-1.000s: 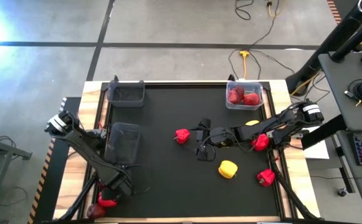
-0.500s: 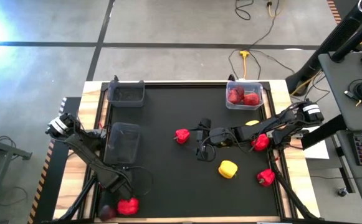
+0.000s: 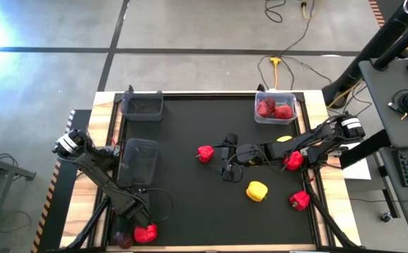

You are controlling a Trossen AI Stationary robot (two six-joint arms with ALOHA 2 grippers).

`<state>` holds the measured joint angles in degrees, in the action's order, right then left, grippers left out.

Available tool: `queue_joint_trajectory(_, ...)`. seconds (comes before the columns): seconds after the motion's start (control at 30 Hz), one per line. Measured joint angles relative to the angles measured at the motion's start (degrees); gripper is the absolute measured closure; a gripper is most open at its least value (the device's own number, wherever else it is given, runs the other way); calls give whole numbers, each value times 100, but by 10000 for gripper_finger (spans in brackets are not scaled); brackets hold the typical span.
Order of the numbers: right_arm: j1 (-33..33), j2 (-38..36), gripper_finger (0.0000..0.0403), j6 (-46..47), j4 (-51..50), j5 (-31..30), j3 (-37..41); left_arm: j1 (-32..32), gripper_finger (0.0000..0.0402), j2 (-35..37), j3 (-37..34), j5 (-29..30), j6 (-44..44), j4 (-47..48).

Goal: Sort produce into baskets
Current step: Put the top apple into the transparent bin

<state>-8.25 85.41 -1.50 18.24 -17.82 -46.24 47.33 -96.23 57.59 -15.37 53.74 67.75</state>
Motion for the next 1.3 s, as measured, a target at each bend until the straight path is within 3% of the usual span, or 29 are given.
queue_joint_trajectory(0.13, 0, 0, 19, 0, 2, 0, 0, -2, 165, 126, 312, 149, 151, 168)
queue_joint_trajectory(0.37, 0, 0, 19, 0, 19, -2, 0, -234, 166, 130, 1094, 1307, 201, 190)
queue_joint_trajectory(0.5, 0, -2, 19, -14, -2, 0, 0, -666, 167, 122, 1658, 2307, -240, 64)
queue_joint_trajectory(0.63, -116, -248, 19, -474, -750, -20, 0, -1206, 168, 78, 1853, 2973, -1120, -848)
queue_joint_trajectory(0.83, -420, -751, 19, -325, -1328, 31, 52, -2097, 171, -140, 1303, 3284, -2273, -2928)
queue_joint_trajectory(0.93, -580, -793, 19, -304, -1376, 566, 131, -2543, 171, -390, 1085, 3299, -2543, -3633)
queue_joint_trajectory(1.1, -749, -475, 19, -59, -1501, 1243, 146, -2927, 171, -869, 1215, 3337, -2656, -4005)
queue_joint_trajectory(1.3, -732, -125, 19, -5, -1271, 693, 112, -2911, 170, -1310, 1639, 3415, -3016, -4000)
